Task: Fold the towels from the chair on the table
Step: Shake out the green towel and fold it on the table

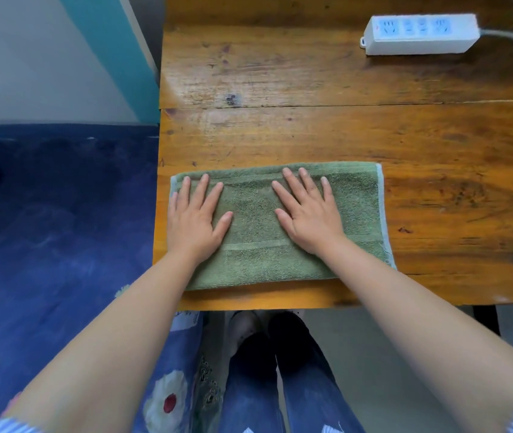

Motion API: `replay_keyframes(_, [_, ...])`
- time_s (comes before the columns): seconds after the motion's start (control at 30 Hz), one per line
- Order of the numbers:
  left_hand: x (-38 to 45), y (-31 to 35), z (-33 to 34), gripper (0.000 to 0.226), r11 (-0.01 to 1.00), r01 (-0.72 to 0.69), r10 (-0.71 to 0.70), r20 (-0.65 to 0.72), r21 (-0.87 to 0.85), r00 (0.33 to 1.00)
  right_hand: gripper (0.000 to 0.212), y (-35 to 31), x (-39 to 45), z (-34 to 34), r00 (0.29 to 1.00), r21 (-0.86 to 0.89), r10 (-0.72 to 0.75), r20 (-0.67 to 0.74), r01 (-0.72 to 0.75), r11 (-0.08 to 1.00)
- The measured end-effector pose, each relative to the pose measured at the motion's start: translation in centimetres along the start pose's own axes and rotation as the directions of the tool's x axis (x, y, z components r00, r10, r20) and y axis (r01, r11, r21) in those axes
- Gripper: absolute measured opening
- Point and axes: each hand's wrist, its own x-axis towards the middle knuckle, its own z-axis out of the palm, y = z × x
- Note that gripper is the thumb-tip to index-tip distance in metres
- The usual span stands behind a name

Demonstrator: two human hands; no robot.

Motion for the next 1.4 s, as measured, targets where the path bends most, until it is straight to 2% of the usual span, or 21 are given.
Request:
replay_keyframes(0.2, [0.3, -2.1, 0.0, 0.063, 0.988, 0.150, -0.149, 0.023, -0.039, 0.989, 0.060, 6.0, -1.4, -0.3, 0.964, 0.070, 0.258, -0.061, -0.253, 0.965])
replay_keyframes(0.37, [-0.2, -0.5, -1.1, 0.064, 0.979, 0.151, -0.151, -0.013, 0.134, 0.988, 0.056, 8.2, -3.6, -0.6, 0.896, 0.197, 0.444, -0.033, -0.429, 0.881])
replay_keyframes(0.5, [-2.7, 3.2, -1.0, 0.067, 0.992, -0.103, 0.105, -0.030, 0.073, 0.994, 0.066, 7.2, -7.3, -0.2, 0.888, 0.247, 0.454, -0.074, -0.425, 0.871])
replay_keyframes(0.57, [-3.6, 5.9, -0.4, 0.068, 0.982, -0.186, 0.186, -0.013, 0.020, 0.982, 0.067, 6.3, -9.1, 0.4, 0.885, 0.245, 0.461, -0.069, -0.433, 0.868])
replay_keyframes(0.63, [-4.3, 8.1, 0.6, 0.069, 0.981, -0.196, 0.196, 0.039, 0.002, 0.980, 0.061, 5.5, -10.6, 1.1, 0.868, 0.231, 0.496, -0.033, -0.476, 0.848])
replay_keyframes(0.73, [-5.2, 9.2, 2.7, 0.070, 0.984, -0.158, 0.148, 0.118, 0.078, 0.982, 0.060, 4.4, -11.8, 1.5, 0.808, 0.259, 0.588, -0.025, -0.563, 0.785])
replay_keyframes(0.87, [-5.3, 9.2, 3.7, 0.069, 0.980, -0.134, 0.121, 0.098, 0.145, 0.988, 0.061, 3.1, -11.1, 0.6, 0.718, 0.351, 0.696, -0.001, -0.651, 0.673])
replay_keyframes(1.0, [-5.6, 9.7, 3.7, 0.069, 0.985, -0.124, 0.110, 0.118, 0.121, 0.987, 0.059, 3.1, -10.5, -0.1, 0.645, 0.421, 0.761, 0.068, -0.710, 0.565])
replay_keyframes(1.13, [-5.4, 9.9, 2.7, 0.064, 0.992, -0.111, 0.103, 0.102, 0.066, 0.989, 0.035, 3.6, -11.0, -0.3, 0.609, 0.450, 0.790, 0.068, -0.726, 0.520])
replay_keyframes(1.27, [-3.2, 10.2, 0.5, 0.051, 0.990, -0.139, 0.139, 0.003, 0.031, 0.990, 0.035, 4.5, -11.3, -0.5, 0.603, 0.537, 0.794, 0.077, -0.696, 0.477])
replay_keyframes(1.4, [0.9, 12.7, -1.6, 0.045, 0.971, -0.234, 0.233, 0.034, 0.043, 0.972, 0.033, 7.0, -11.3, -1.5, 0.611, 0.557, 0.790, 0.045, -0.672, 0.488])
